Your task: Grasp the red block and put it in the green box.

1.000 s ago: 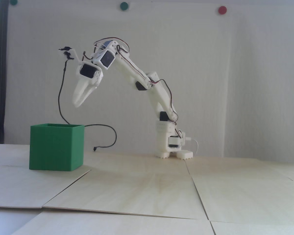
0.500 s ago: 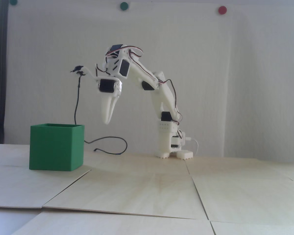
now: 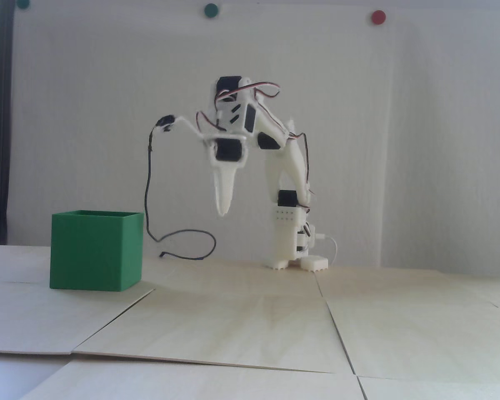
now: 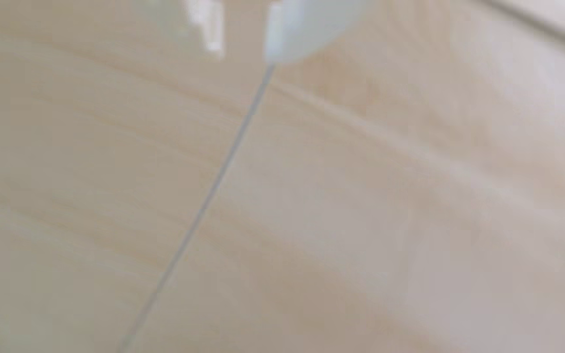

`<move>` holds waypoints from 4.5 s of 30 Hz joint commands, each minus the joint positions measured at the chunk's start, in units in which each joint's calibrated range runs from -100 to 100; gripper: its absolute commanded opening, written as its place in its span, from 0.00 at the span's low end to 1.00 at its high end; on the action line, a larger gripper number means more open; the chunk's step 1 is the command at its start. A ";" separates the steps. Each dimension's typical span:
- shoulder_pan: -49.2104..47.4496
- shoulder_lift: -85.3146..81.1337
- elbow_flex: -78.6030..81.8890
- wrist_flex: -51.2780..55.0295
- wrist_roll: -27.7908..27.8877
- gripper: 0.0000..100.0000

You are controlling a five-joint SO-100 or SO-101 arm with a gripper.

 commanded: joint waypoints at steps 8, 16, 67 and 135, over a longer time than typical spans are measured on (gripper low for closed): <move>-4.77 -26.08 16.59 1.82 26.39 0.02; -13.05 -56.16 56.34 -3.07 26.18 0.02; -16.99 -102.59 147.55 -40.93 27.59 0.03; -16.83 -102.83 147.55 -29.88 27.69 0.03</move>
